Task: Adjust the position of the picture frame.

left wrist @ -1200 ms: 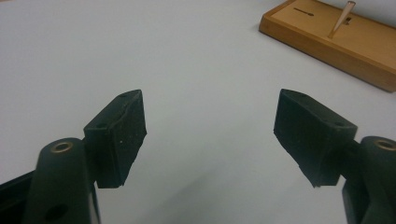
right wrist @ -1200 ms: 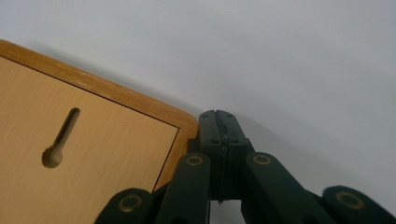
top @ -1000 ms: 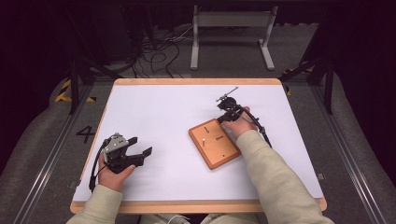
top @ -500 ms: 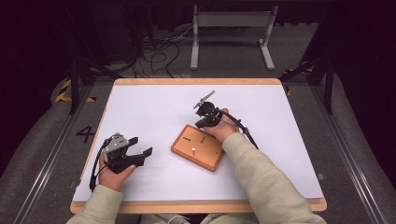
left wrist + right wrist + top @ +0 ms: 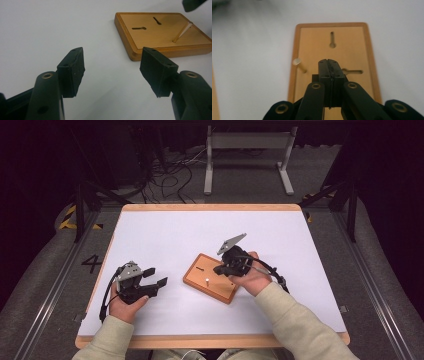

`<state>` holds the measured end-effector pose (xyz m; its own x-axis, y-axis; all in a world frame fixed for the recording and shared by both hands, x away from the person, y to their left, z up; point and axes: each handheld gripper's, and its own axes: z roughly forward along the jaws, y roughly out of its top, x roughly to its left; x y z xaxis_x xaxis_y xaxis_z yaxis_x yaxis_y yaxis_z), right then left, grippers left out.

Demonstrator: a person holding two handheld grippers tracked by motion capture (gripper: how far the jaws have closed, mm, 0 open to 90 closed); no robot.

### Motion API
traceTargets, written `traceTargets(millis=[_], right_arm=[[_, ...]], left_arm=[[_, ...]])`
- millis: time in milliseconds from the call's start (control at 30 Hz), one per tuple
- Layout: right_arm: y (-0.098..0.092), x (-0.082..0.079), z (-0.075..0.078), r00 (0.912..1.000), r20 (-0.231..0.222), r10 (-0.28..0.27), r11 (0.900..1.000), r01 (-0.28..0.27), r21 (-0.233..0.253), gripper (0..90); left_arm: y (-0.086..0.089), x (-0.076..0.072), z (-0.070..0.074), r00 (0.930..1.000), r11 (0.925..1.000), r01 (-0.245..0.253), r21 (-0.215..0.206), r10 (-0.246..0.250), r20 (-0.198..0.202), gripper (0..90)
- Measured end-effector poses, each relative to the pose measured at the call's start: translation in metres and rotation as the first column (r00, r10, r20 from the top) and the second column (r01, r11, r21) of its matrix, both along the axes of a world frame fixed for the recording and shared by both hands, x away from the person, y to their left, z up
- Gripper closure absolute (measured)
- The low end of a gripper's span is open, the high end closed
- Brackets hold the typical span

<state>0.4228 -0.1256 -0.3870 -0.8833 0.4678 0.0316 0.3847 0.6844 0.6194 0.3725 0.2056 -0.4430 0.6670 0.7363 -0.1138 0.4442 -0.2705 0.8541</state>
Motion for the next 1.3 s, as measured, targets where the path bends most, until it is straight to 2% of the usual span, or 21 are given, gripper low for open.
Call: traceTargets(millis=[67,100,133,233,333,533,667,767,833,900,1000,1067,1300], right_arm=[[0.000,-0.011,-0.003,0.9999,-0.010,0.013,1.000,-0.013,-0.004,90.0],[0.000,-0.011,-0.003,0.9999,-0.010,0.013,1.000,-0.013,-0.004,90.0],[-0.001,-0.020,-0.009,0.9995,-0.016,0.027,1.000,-0.027,-0.012,90.0],[-0.002,-0.032,-0.017,0.9987,-0.031,0.039,0.999,-0.040,-0.015,90.0],[-0.005,-0.044,-0.025,0.9978,-0.043,0.050,0.999,-0.049,0.012,90.0],[-0.009,-0.060,-0.038,0.9959,-0.066,0.062,0.998,-0.062,0.010,90.0],[-0.013,-0.066,-0.044,0.9961,-0.072,0.051,0.999,-0.051,0.005,90.0],[-0.016,-0.067,-0.047,0.9967,-0.069,0.043,0.999,-0.043,-0.001,90.0],[-0.017,-0.067,-0.049,0.9978,-0.056,0.036,0.999,-0.037,-0.031,90.0],[-0.017,-0.066,-0.050,0.9976,-0.060,0.034,0.999,-0.036,-0.033,90.0],[-0.018,-0.066,-0.050,0.9986,-0.042,0.034,0.998,-0.036,-0.056,90.0],[-0.020,-0.065,-0.051,0.9988,-0.041,0.027,0.998,-0.029,-0.051,90.0],[-0.045,-0.051,-0.049,0.9977,-0.031,-0.061,0.997,0.059,-0.047,90.0]], left_arm=[[-0.001,0.001,0.000,1.0000,1.0000,0.005,0.004,-0.005,0.002,36.4],[-0.001,0.001,0.000,1.0000,1.0000,0.005,0.004,-0.005,0.002,36.2],[-0.001,0.001,0.000,1.0000,0.9999,0.009,0.006,-0.009,0.000,36.1],[-0.003,0.003,0.000,0.9999,0.9999,0.012,0.010,-0.012,0.008,36.1],[-0.004,0.003,0.001,0.9997,0.9996,0.022,0.015,-0.022,0.012,36.9],[-0.005,0.003,0.000,0.9997,0.9996,0.021,0.018,-0.021,0.015,37.1],[-0.005,0.002,0.001,0.9997,0.9996,0.022,0.019,-0.022,0.010,37.1],[-0.006,0.002,0.001,0.9996,0.9994,0.025,0.025,-0.025,0.016,37.3],[-0.006,0.002,0.001,0.9995,0.9993,0.027,0.025,-0.028,0.016,37.3],[-0.006,0.002,0.001,0.9995,0.9993,0.026,0.027,-0.027,0.015,37.3],[-0.005,0.002,0.001,0.9995,0.9994,0.025,0.025,-0.026,0.017,37.4],[-0.005,0.002,0.001,0.9996,0.9994,0.025,0.023,-0.025,0.015,37.3],[-0.006,0.001,0.001,0.9994,0.9993,0.030,0.023,-0.030,0.019,38.0]])
